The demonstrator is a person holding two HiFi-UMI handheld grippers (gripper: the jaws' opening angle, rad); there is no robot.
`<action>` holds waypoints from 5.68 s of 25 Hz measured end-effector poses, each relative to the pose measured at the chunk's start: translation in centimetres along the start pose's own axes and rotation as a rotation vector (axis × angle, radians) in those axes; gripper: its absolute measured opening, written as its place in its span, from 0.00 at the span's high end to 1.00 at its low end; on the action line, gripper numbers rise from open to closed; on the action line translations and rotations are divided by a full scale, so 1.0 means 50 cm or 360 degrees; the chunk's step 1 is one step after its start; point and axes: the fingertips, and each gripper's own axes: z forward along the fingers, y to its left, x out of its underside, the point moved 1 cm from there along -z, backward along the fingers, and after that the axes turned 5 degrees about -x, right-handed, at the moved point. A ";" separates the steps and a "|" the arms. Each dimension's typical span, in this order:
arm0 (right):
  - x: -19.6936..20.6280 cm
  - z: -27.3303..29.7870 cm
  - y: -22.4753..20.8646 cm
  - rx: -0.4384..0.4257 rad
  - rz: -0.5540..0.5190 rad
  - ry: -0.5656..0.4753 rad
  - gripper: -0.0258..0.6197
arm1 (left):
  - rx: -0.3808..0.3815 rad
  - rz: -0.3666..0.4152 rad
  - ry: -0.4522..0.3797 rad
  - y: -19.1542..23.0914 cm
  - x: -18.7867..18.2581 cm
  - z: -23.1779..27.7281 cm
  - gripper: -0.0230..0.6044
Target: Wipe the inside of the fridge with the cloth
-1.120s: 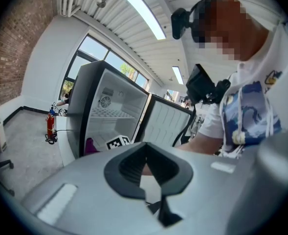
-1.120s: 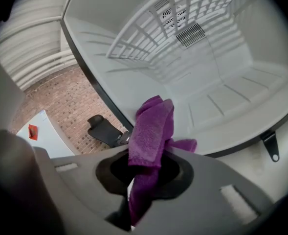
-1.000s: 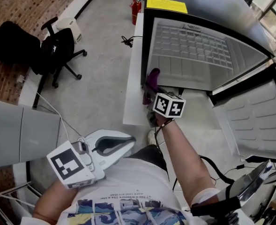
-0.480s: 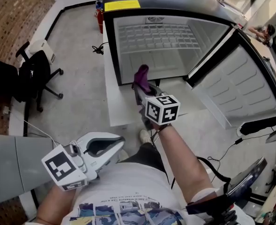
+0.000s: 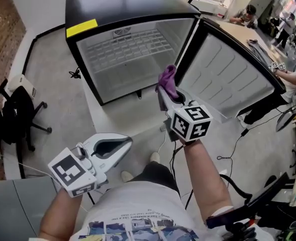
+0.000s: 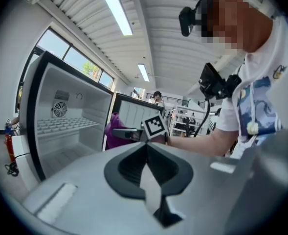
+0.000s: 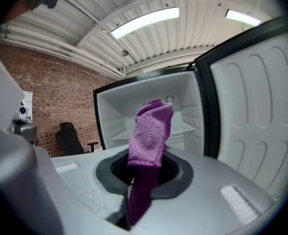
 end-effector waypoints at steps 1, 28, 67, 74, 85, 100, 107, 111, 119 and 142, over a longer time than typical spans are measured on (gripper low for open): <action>-0.013 -0.017 -0.023 0.0039 -0.0013 -0.0015 0.87 | 0.0012 0.0024 0.0014 0.002 0.000 0.018 0.96; -0.244 -0.086 -0.260 0.0235 -0.0400 -0.0153 0.87 | 0.0339 0.0323 0.0062 0.105 -0.144 0.483 0.96; -0.193 -0.521 -0.443 0.1166 -0.0129 -0.0050 0.87 | 0.1056 0.0242 0.0163 -0.047 -0.125 0.533 0.96; -0.183 -0.598 -0.452 0.1255 -0.0086 -0.0075 0.87 | 0.1088 0.0254 0.0178 -0.079 -0.114 0.546 0.96; -0.189 -0.605 -0.416 0.1208 -0.0126 -0.0049 0.87 | 0.1075 0.0246 0.0180 -0.089 -0.114 0.532 0.96; -0.163 -0.194 -0.282 0.0464 -0.0194 0.0032 0.87 | 0.0861 0.0217 0.0134 -0.015 -0.103 0.438 0.96; -0.133 -0.112 -0.303 0.0424 -0.0164 0.0095 0.87 | 0.0752 0.0194 0.0145 0.024 -0.083 0.387 0.96; -0.122 -0.104 -0.328 0.0480 -0.0162 0.0118 0.87 | 0.0722 0.0188 0.0163 0.042 -0.079 0.377 0.96; -0.111 -0.187 -0.380 0.0668 -0.0137 0.0118 0.87 | 0.0791 0.0185 0.0177 0.022 -0.081 0.404 0.96; -0.035 -0.507 -0.476 0.1250 0.0007 0.0139 0.87 | 0.1126 0.0209 0.0205 -0.095 -0.071 0.516 0.96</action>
